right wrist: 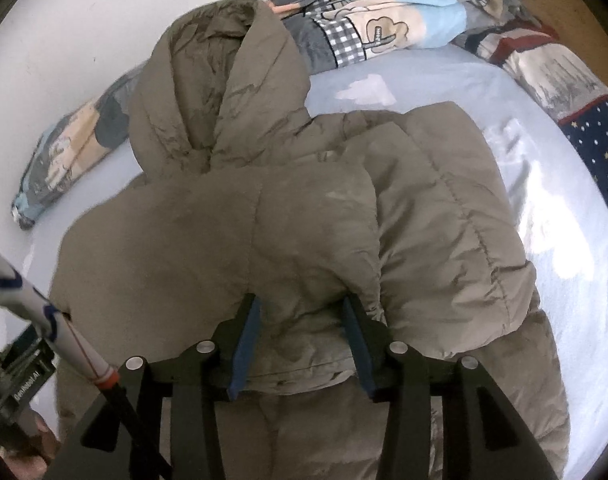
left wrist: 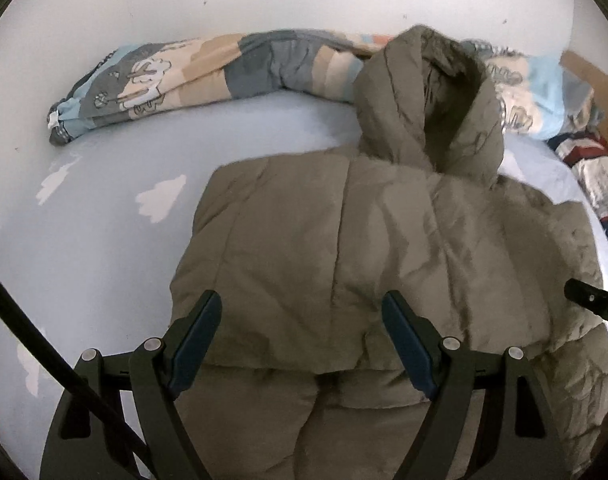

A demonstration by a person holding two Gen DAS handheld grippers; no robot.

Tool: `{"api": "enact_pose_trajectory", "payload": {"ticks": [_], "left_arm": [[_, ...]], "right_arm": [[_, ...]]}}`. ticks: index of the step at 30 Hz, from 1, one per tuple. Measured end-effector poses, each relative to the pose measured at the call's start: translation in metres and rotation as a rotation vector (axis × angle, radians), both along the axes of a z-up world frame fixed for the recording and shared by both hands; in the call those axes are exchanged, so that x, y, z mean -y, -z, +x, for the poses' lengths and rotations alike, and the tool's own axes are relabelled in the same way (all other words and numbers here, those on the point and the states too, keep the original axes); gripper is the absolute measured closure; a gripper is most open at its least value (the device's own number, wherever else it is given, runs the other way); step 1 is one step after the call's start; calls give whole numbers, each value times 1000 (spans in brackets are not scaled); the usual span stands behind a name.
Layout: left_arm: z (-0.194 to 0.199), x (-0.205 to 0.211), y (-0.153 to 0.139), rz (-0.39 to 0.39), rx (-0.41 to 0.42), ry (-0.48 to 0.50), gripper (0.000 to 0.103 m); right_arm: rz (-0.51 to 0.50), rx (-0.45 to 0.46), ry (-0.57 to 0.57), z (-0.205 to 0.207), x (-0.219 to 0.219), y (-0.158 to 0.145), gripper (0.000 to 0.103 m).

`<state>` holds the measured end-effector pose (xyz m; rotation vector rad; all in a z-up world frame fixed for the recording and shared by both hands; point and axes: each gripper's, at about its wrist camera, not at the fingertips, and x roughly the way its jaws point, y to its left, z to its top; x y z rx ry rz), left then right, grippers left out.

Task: Fold large clothes

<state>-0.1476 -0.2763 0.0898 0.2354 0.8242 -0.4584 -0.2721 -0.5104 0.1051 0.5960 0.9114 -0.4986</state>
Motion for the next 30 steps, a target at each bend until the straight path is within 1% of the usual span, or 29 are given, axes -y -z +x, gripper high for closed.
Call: {"api": "enact_pose_trajectory", "payload": {"ticks": [3,6,15,19,26,30], "left_arm": [[0,3,-4,-4,13,2,22],[-1,6,-2,-2,3,16,22],[-3,16,6,34,-13,48,22],[-2,15,3,15,-12,51,22],[-3,16,0,0,-13,57,22],[-3,14,-5,-25,-16,55,22]], "right_arm": [[-6,27,3,-3,0,-9,56],[-12,36,2,-6,1,-13,56],[19,-6,-3,-7,6,2,54],[2,-13,-8,-6,3,1,53],[-2,25,-8,-13,3,-11,52],[-19,32,-14,-19,5,-18,52]]}}
